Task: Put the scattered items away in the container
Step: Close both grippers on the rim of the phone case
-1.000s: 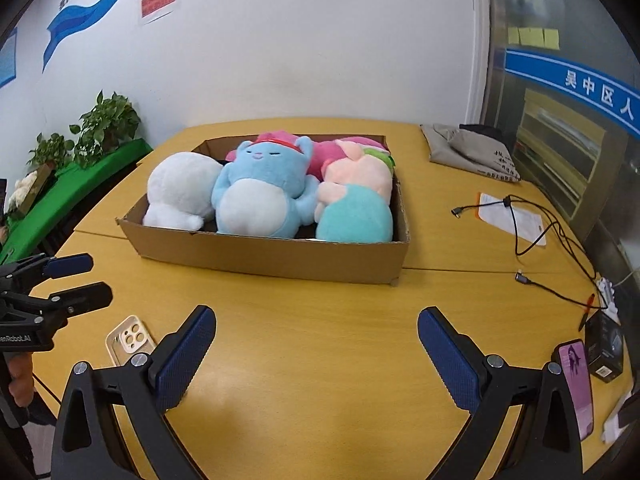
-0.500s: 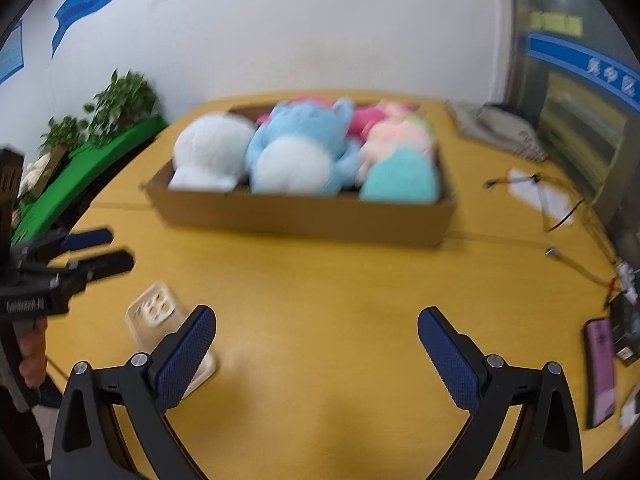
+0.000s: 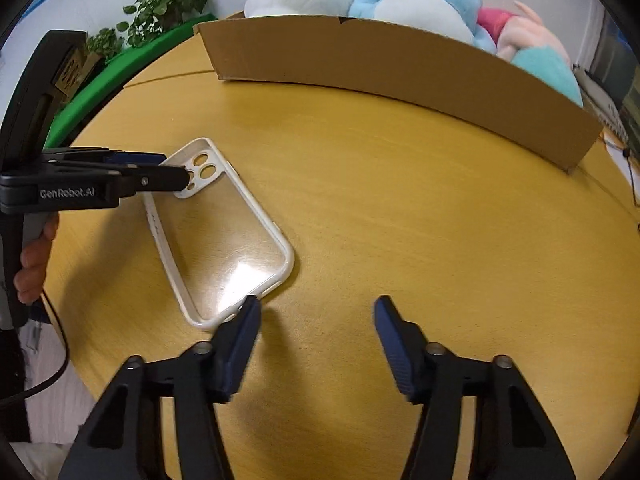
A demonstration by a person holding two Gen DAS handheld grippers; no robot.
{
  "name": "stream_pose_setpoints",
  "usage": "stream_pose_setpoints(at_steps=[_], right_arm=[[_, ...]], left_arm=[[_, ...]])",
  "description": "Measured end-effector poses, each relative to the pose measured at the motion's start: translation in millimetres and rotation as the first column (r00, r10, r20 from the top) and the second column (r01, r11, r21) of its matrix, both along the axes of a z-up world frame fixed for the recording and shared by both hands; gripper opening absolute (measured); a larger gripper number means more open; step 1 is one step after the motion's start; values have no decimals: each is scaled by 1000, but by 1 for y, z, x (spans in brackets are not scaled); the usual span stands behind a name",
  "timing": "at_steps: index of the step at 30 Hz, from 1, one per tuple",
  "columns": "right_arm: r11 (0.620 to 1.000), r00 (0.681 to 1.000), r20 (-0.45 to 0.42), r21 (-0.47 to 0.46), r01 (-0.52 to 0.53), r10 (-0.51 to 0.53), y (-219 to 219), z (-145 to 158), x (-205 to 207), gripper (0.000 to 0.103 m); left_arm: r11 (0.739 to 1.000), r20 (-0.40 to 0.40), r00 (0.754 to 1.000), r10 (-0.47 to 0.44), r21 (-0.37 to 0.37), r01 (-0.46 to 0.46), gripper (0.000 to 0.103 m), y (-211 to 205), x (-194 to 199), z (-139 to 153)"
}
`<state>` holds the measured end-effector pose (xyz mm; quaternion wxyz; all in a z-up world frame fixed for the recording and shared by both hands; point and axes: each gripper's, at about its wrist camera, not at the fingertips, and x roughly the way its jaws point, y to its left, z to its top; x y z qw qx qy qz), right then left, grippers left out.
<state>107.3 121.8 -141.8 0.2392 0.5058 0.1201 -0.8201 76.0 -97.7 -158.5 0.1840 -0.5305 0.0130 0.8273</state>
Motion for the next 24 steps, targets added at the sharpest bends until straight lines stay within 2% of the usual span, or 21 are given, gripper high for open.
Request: stream_pose_setpoints(at_steps=[1, 4, 9, 11, 13, 16, 20, 21, 23, 24], right_arm=[[1000, 1000, -8, 8, -3, 3, 1, 1, -2, 36], [1000, 1000, -6, 5, 5, -5, 11, 3, -11, 21], [996, 997, 5, -17, 82, -82, 40, 8, -29, 21], [994, 995, 6, -36, 103, -103, 54, 12, -27, 24], [992, 994, 17, -66, 111, -111, 62, 21, -22, 33], [993, 996, 34, -83, 86, -84, 55, 26, -8, 34], [998, 997, 66, -52, 40, -37, 28, 9, 0, 34], [998, 997, 65, -48, 37, -34, 25, 5, -1, 34], [999, 998, 46, -31, 32, -30, 20, 7, -2, 26], [999, 999, 36, -21, 36, -36, 20, 7, -4, 18]], left_arm=[[1000, 3, 1000, -4, -5, 4, 23, 1, 1, 0], [1000, 17, 1000, -13, 5, 13, 18, 3, 7, -1], [999, 58, 998, -30, 22, 28, 16, 14, 19, 0], [999, 50, 998, -43, 13, 42, 16, 19, 24, 3], [999, 45, 998, -33, 23, 32, 17, 19, 26, 6], [999, 53, 998, -16, 52, 14, 17, 17, 19, 8], [999, 63, 997, -44, 16, 43, 16, 28, 17, 3], [999, 68, 996, -50, 18, 49, 12, 30, 18, 3], [999, 75, 996, -44, 21, 43, 11, 31, 20, 3], [999, 80, 996, -33, 26, 31, 10, 30, 20, 3]])
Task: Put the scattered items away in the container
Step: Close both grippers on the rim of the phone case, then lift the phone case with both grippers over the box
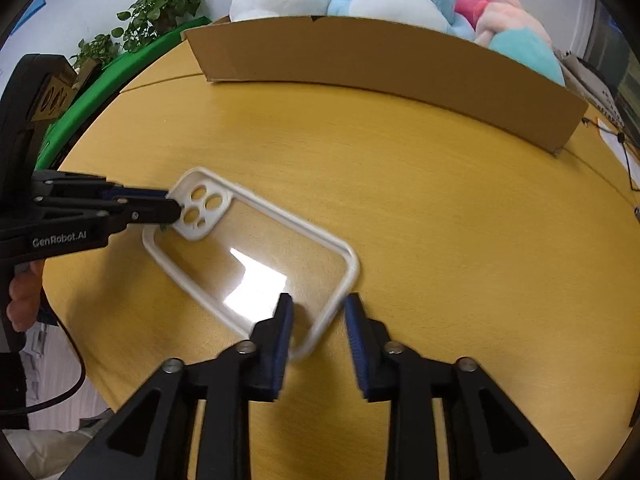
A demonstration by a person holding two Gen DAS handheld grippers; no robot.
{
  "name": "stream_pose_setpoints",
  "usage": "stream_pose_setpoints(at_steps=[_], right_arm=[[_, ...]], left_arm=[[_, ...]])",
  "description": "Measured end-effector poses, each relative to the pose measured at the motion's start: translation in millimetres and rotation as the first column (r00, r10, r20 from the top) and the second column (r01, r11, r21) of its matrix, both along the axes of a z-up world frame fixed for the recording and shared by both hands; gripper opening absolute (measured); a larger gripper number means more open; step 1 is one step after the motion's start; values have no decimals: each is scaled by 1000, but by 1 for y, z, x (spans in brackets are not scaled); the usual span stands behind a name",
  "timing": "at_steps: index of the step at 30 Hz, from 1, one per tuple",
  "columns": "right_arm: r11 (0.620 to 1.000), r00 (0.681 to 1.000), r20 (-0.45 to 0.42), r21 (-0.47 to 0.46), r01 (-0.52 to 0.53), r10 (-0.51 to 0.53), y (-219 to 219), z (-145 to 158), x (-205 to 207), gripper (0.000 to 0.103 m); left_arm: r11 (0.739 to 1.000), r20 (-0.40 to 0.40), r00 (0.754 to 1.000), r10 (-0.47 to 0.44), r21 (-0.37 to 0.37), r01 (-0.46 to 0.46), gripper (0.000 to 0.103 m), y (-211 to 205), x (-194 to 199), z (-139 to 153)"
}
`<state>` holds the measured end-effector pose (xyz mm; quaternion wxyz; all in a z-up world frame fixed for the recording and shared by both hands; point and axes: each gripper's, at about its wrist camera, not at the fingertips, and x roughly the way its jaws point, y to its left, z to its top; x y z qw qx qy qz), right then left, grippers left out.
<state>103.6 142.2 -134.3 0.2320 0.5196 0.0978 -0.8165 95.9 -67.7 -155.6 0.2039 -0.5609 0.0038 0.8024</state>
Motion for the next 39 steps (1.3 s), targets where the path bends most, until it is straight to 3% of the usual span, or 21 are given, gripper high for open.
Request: stream_pose_setpoints(at_steps=[6, 13, 20, 25, 30, 35, 37, 39], right_arm=[[1000, 1000, -11, -10, 27, -27, 17, 7, -7, 11], [997, 985, -161, -58, 49, -58, 37, 66, -27, 10], [997, 926, -371, -62, 43, -63, 20, 151, -99, 9], [995, 896, -434, -76, 67, -93, 9, 194, -178, 10], [991, 908, -396, -71, 117, -136, 7, 193, -278, 9], [981, 942, -275, -52, 185, -193, 5, 138, -357, 8], [980, 952, -231, -36, 197, -200, 3, 114, -375, 8], [980, 955, -221, -21, 199, -199, 0, 101, -379, 8]], left_arm=[[998, 8, 1000, 19, 60, -19, 8, 0, 2, 10], [993, -122, 992, 14, 114, 0, 8, 11, -17, 70], [993, -346, 938, -3, 108, 43, 8, 30, -95, 166], [993, -406, 914, 22, 113, 26, 8, 48, -184, 203], [992, -362, 932, 27, 123, 19, 8, 72, -279, 187], [993, -253, 967, 39, 121, -8, 8, 84, -346, 129], [991, -193, 979, 57, 130, -32, 11, 83, -361, 105], [988, -183, 981, 72, 146, -45, 11, 81, -364, 96]])
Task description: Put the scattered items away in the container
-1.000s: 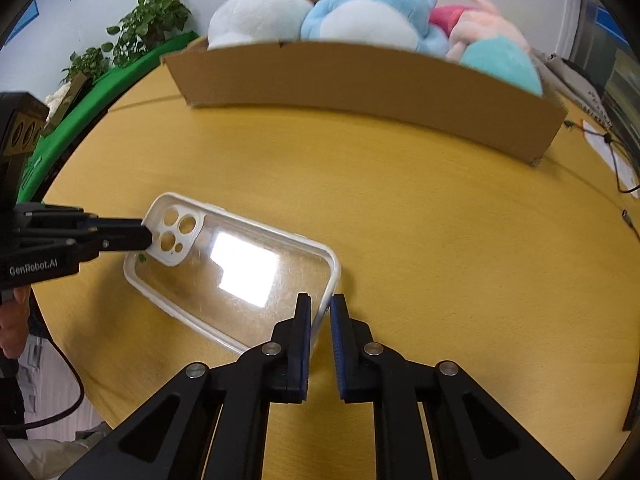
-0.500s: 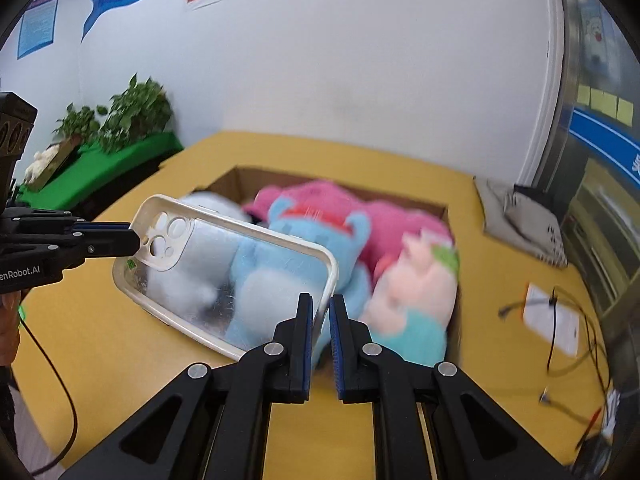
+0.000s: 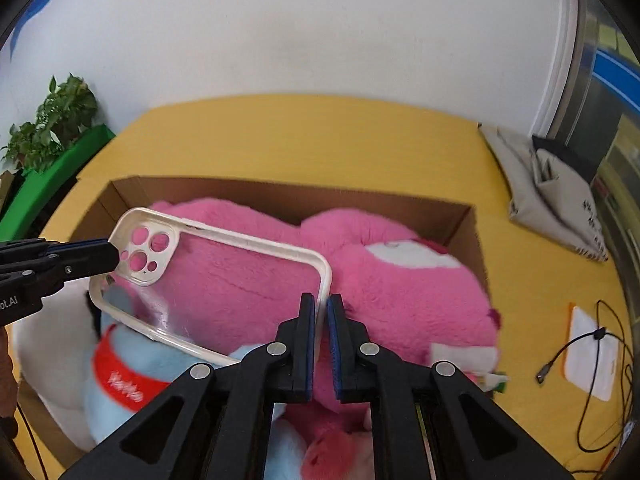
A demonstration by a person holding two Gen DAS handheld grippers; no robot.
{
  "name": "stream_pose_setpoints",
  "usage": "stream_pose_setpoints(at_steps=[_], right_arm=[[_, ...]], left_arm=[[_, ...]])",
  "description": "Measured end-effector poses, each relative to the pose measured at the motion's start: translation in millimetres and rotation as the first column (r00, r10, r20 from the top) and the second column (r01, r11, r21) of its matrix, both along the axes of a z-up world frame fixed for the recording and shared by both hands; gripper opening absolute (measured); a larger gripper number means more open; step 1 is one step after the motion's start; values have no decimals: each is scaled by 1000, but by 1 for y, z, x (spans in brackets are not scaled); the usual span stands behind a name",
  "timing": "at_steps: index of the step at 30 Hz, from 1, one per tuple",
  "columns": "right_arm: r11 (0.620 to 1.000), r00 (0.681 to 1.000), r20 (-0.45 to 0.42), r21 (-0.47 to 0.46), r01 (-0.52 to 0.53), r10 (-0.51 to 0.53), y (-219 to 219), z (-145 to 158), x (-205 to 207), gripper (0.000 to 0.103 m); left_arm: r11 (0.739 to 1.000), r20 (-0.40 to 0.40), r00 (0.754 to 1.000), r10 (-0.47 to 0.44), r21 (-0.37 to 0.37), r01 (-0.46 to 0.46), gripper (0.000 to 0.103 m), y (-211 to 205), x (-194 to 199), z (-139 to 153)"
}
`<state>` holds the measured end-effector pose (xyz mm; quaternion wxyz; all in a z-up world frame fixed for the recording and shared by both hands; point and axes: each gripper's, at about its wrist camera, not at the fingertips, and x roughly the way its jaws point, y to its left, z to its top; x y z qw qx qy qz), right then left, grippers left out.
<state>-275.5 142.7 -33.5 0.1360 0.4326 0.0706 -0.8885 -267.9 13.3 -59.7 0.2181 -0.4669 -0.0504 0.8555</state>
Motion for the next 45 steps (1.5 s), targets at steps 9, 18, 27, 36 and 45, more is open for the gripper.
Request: stream_pose_setpoints(at_steps=[9, 18, 27, 36, 45], right_arm=[[1000, 998, -67, 2, -11, 11, 18, 16, 39, 92], [999, 976, -218, -45, 2, -12, 46, 54, 195, 103], [1000, 967, -253, -12, 6, -9, 41, 53, 289, 103], [1000, 962, -272, -22, 15, -21, 47, 61, 326, 103], [999, 959, -283, -36, 20, -30, 51, 66, 334, 103]], left_arm=[[998, -132, 990, 56, -13, -58, 64, -23, 53, 45], [985, -302, 944, 129, -69, -156, 80, -31, 212, 80], [978, -294, 939, 180, -44, -201, 80, -20, 308, 68], [971, -320, 927, 198, -64, -229, 80, -22, 341, 74], [971, -336, 921, 195, -67, -230, 80, -17, 349, 79]])
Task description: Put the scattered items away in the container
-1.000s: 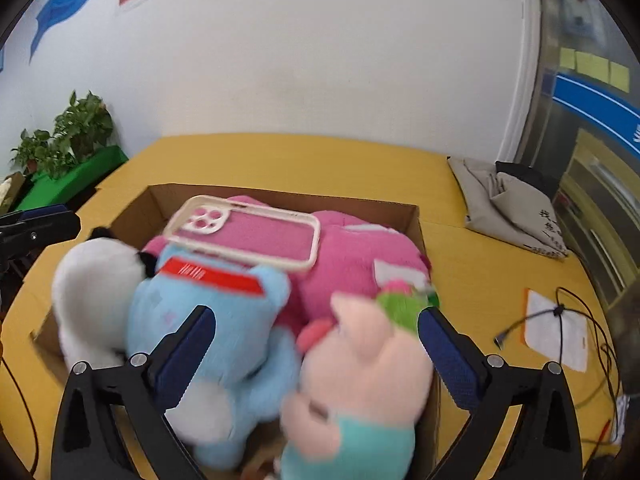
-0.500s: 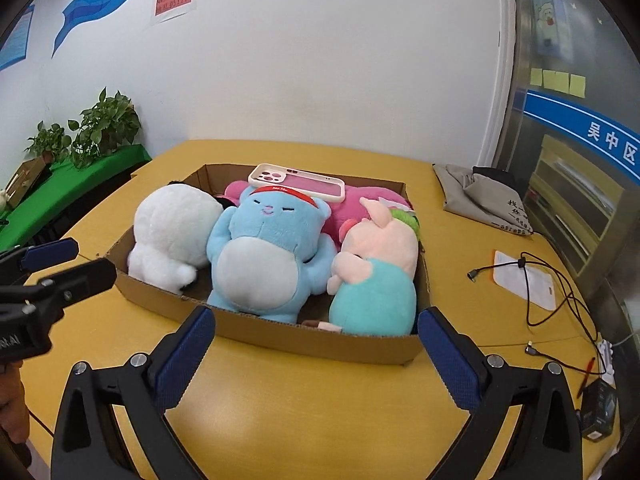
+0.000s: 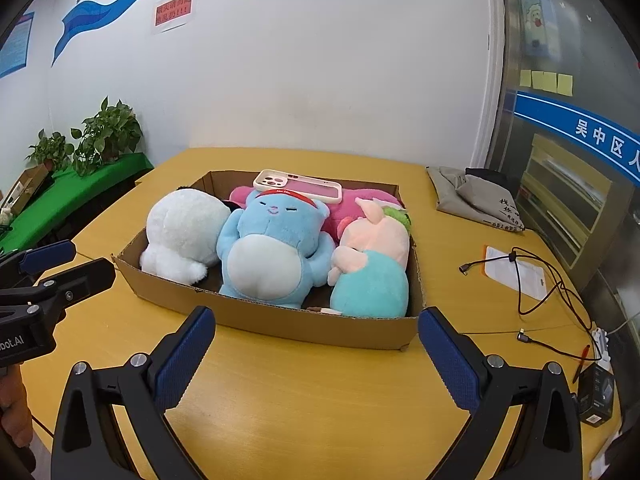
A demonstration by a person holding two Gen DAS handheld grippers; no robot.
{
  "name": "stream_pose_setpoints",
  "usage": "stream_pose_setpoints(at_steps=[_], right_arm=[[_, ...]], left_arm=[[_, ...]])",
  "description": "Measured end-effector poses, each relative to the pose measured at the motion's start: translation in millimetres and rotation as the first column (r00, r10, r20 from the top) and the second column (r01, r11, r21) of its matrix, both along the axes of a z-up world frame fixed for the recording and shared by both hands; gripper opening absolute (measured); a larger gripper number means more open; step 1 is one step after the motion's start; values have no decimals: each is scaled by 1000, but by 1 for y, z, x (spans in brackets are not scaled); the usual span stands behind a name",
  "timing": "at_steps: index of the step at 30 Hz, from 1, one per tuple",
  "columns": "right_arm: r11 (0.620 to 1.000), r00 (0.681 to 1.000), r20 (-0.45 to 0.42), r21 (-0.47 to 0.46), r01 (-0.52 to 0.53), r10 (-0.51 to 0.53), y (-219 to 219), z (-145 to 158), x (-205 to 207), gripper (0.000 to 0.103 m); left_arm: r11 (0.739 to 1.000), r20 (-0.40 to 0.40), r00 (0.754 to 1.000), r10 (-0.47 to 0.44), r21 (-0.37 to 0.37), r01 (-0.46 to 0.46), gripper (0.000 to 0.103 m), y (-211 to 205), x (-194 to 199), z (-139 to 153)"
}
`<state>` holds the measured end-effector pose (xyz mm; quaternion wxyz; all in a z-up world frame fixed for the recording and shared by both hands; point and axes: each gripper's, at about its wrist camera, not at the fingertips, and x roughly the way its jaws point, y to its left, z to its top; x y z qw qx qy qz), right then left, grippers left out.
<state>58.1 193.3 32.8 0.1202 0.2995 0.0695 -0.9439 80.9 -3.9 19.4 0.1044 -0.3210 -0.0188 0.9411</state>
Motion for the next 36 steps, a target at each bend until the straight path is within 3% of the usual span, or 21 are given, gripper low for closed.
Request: stream_pose_setpoints(at_steps=[36], right_arm=[[1000, 999, 30, 1, 15, -15, 2, -15, -7, 103]], left_arm=[[1000, 68, 998, -17, -8, 17, 80, 8, -18, -23]])
